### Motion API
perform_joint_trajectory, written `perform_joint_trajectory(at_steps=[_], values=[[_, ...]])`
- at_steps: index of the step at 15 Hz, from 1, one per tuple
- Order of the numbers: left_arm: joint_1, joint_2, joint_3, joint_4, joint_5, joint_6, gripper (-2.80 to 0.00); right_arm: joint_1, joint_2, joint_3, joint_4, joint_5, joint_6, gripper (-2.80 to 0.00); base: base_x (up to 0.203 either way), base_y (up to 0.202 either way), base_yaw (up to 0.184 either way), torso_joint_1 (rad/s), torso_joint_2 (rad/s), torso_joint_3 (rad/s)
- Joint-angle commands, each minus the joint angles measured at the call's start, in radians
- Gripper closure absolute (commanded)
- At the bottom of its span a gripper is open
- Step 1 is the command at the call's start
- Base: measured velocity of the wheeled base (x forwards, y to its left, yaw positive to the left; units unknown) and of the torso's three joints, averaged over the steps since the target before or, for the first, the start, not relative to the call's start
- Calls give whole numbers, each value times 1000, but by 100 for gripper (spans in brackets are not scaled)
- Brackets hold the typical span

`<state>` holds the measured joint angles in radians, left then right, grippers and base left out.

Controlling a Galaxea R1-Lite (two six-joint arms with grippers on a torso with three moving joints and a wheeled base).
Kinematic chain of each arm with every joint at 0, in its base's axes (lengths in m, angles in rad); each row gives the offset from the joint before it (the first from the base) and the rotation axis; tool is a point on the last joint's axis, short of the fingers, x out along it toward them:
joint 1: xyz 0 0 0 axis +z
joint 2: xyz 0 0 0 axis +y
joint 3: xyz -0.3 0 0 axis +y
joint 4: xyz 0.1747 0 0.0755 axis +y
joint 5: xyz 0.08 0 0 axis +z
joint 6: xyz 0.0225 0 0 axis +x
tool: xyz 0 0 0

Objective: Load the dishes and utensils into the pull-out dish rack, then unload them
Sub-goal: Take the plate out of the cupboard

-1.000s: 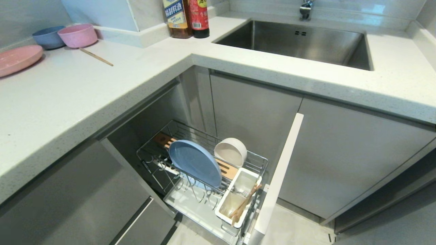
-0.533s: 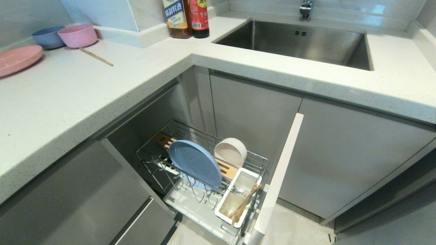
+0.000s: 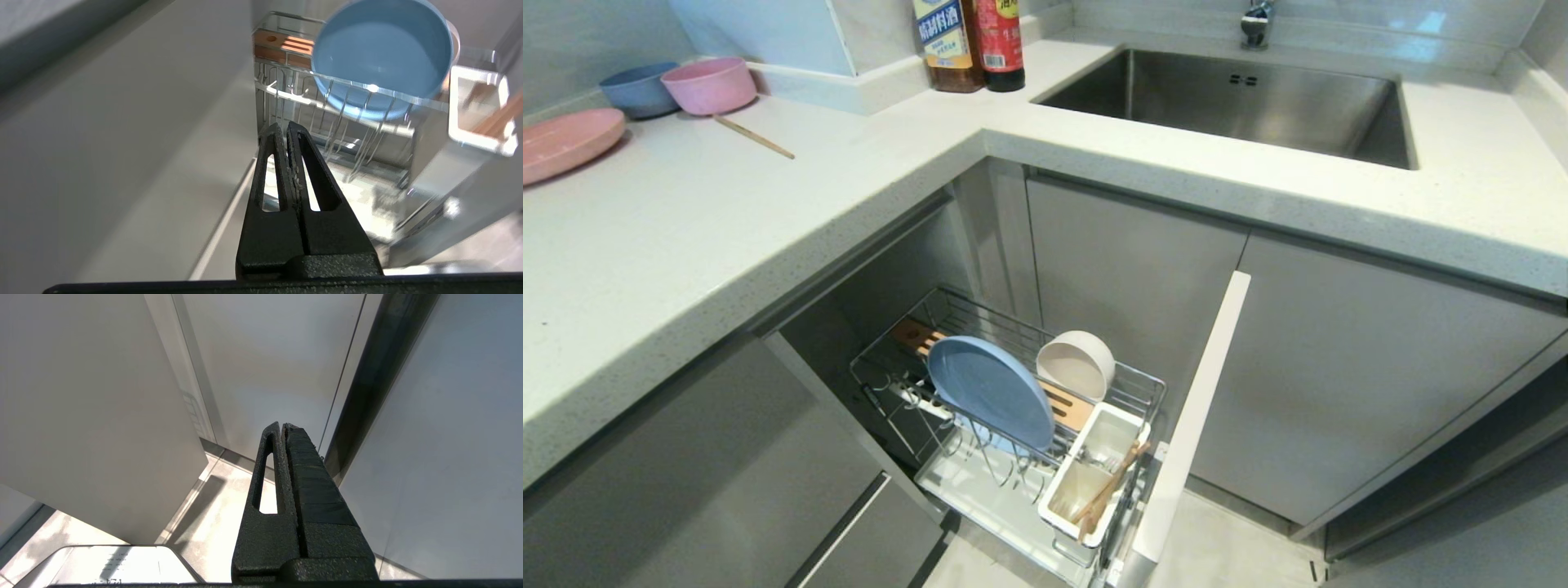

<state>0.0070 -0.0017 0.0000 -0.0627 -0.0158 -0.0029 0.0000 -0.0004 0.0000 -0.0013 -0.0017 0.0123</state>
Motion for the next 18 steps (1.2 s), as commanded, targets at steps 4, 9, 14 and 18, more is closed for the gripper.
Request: perform_joint_trajectory(at_steps=[4,9,14,18], values=[[1,2,26,-5,30,-80,0,0,0,2,0,0,0,0,0,0,0,0,0,0],[1,2,26,-5,30,-80,0,0,0,2,0,0,0,0,0,0,0,0,0,0],[1,2,26,-5,30,-80,0,0,0,1,0,0,0,0,0,0,0,0,0,0],[1,3,26,-5,30,-80,0,0,0,0,0,0,0,0,0,0,0,0,0,0]])
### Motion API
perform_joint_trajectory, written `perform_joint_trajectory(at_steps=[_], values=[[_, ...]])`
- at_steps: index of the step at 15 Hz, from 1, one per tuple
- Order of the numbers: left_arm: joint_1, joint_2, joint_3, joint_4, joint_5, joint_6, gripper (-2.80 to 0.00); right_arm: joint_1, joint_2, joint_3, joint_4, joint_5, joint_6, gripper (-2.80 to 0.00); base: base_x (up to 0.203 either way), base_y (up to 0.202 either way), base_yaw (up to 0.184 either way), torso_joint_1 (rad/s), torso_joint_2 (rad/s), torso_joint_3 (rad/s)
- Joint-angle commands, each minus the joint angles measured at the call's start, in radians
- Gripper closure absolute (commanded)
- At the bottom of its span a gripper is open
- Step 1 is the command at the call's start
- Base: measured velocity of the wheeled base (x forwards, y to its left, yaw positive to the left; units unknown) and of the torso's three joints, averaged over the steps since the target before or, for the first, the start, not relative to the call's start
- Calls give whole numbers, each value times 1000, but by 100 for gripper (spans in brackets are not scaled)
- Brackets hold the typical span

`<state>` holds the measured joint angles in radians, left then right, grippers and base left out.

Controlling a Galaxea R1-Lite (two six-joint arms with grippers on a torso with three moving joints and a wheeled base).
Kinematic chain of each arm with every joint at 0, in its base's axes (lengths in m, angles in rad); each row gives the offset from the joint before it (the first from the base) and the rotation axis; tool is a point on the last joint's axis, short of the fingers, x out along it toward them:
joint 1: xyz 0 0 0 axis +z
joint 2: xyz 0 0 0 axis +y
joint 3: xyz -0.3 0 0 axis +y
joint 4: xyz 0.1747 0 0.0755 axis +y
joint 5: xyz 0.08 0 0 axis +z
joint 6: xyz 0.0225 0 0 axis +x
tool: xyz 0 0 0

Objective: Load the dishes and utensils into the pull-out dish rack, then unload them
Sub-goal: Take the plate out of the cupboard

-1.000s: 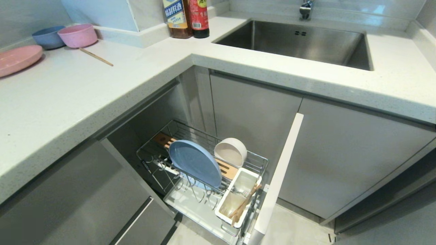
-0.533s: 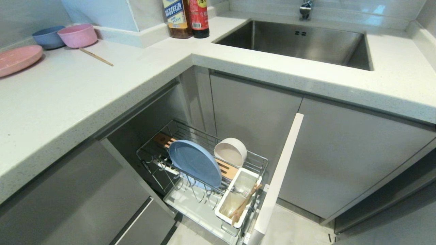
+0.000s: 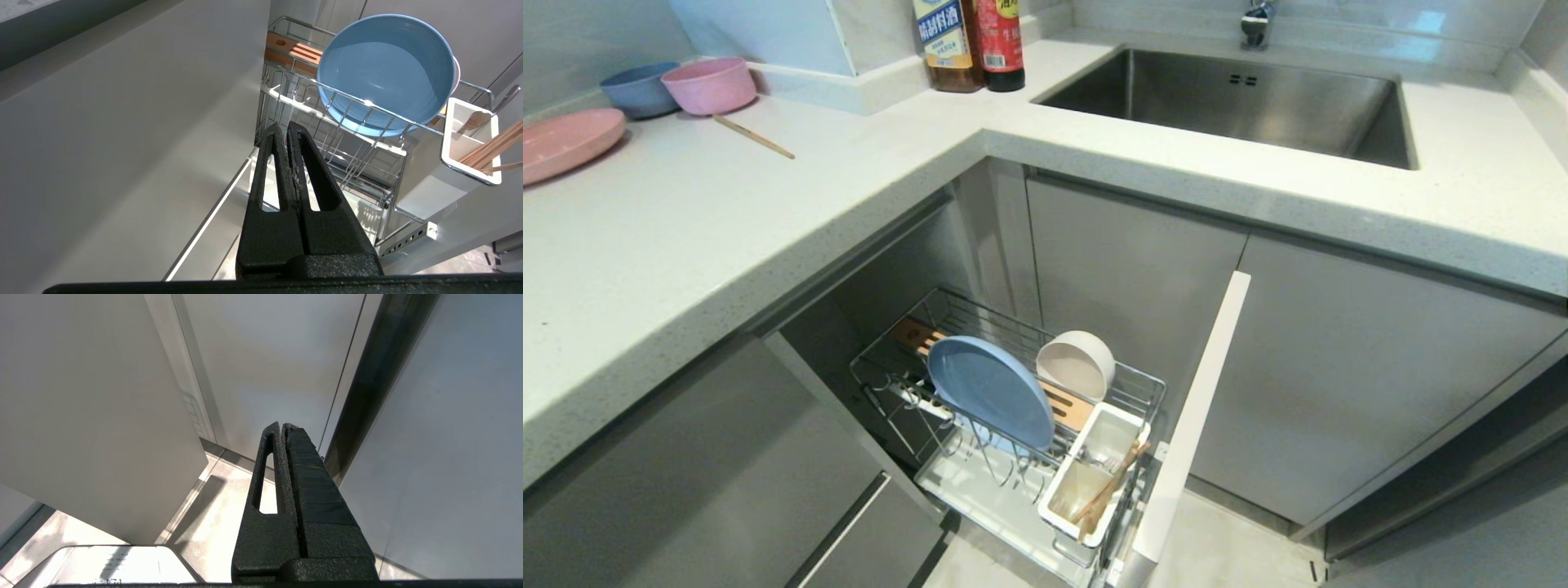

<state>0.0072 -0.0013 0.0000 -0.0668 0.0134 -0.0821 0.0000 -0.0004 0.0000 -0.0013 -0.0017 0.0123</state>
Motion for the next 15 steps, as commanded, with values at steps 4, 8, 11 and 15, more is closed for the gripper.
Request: perform_joint_trajectory(at_steps=[4,8,11,15], values=[[0,1,26,-1,0,-1,0,0,0,2,0,0,0,0,0,0,0,0,0,0],[0,1,26,-1,0,-1,0,0,0,2,0,0,0,0,0,0,0,0,0,0],[0,1,26,-1,0,-1,0,0,0,2,0,0,0,0,0,0,0,0,0,0],[0,2,26,-1,0,-1,0,0,0,2,0,0,0,0,0,0,0,0,0,0]])
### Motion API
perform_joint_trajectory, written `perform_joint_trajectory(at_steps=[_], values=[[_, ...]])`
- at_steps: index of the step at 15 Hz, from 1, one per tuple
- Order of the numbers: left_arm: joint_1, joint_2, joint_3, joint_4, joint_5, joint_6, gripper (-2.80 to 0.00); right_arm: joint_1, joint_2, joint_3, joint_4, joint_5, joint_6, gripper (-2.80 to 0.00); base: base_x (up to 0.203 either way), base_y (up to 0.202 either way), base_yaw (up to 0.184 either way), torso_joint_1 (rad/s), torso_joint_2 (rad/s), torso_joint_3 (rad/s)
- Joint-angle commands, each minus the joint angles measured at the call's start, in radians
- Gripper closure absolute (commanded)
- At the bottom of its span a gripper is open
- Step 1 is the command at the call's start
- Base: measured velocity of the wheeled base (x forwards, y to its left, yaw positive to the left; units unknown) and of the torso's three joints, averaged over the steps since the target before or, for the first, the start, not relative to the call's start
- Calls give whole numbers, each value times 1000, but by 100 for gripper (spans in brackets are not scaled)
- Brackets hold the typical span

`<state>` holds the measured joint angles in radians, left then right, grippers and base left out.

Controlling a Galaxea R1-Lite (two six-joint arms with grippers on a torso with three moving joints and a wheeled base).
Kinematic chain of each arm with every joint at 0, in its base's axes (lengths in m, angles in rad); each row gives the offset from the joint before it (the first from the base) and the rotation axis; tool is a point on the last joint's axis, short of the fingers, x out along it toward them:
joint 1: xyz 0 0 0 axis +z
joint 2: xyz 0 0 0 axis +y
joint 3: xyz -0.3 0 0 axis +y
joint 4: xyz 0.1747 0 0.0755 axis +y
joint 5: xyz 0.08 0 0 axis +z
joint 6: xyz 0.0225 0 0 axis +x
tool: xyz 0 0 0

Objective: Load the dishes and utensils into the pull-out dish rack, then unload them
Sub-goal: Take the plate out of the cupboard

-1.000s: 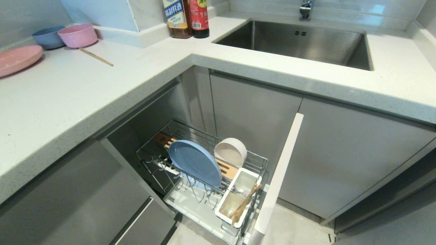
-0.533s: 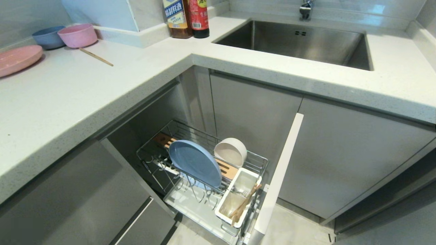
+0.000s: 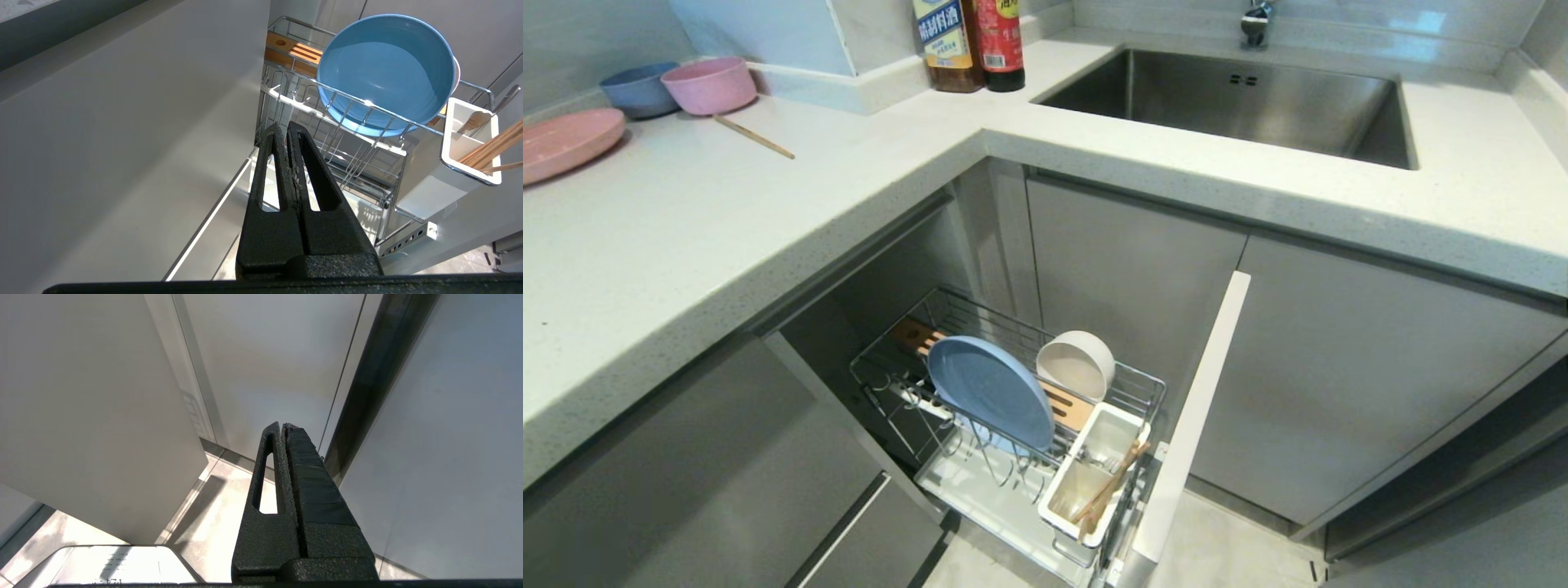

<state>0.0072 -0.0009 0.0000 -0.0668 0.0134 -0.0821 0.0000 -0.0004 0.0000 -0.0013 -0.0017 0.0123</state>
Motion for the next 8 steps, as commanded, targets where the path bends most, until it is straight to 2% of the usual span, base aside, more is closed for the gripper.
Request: perform_joint_trajectory(at_steps=[1,8], values=[[0,1,26,-1,0,-1,0,0,0,1,0,0,0,0,0,0,0,0,0,0],[0,1,26,-1,0,-1,0,0,0,1,0,0,0,0,0,0,0,0,0,0]])
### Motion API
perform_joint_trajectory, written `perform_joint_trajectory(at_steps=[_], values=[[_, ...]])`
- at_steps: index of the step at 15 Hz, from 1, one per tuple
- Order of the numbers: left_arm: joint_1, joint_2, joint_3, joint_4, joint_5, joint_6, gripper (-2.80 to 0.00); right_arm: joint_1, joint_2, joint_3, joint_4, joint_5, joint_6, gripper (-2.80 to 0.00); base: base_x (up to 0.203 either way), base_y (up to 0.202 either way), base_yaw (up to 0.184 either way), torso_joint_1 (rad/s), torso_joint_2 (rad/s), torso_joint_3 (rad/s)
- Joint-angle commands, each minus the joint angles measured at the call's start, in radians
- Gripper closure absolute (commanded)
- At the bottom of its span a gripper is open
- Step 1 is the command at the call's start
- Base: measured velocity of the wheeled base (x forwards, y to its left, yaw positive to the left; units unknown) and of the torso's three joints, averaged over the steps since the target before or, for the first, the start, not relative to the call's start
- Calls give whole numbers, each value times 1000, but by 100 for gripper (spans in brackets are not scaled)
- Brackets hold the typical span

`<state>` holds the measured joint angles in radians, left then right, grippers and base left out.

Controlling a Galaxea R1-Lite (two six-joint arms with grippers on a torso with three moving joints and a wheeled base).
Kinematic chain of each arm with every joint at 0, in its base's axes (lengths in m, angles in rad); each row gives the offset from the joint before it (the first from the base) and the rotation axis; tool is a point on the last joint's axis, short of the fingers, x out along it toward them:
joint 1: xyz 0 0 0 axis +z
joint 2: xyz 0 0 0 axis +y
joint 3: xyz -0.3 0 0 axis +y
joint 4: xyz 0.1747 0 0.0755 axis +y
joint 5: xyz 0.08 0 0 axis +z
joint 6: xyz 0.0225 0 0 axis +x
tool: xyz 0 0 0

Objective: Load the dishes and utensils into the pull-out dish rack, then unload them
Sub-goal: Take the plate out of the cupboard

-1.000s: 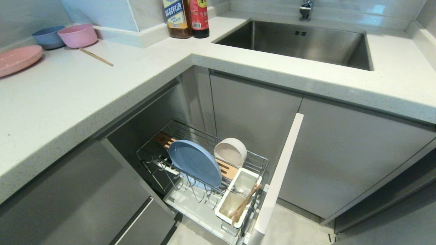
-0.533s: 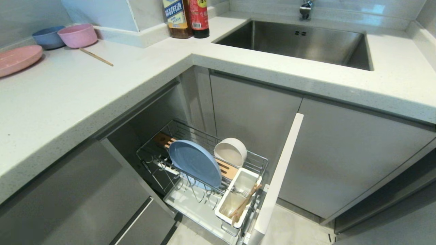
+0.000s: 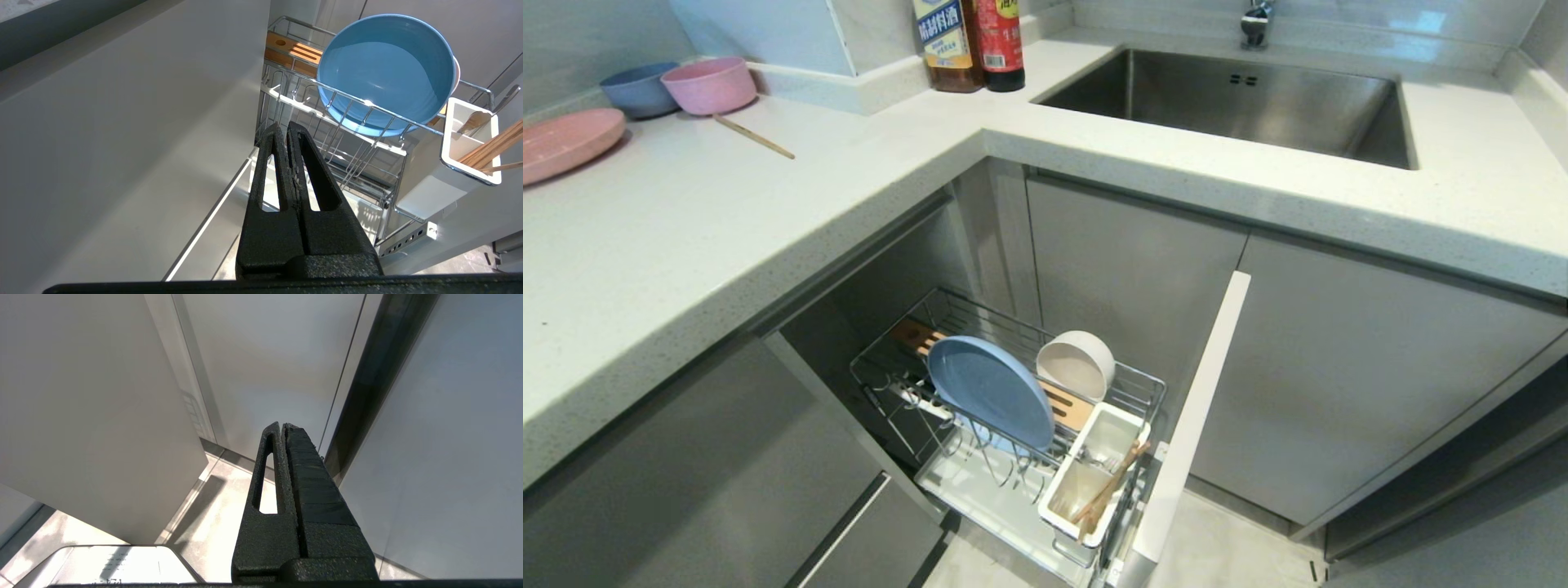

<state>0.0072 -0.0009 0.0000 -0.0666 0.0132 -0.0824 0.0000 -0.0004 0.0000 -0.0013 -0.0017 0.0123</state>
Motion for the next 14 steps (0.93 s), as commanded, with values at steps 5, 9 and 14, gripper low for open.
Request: perform_joint_trajectory(at_steps=[5,9,14], values=[[0,1,26,-1,1,0,0,0,0,2,0,0,0,0,0,0,0,0,0,0],[0,1,26,-1,1,0,0,0,0,1,0,0,0,0,0,0,0,0,0,0],[-2,8,-124,7,-20,76,0,0,0,1,0,0,0,0,0,0,0,0,0,0]])
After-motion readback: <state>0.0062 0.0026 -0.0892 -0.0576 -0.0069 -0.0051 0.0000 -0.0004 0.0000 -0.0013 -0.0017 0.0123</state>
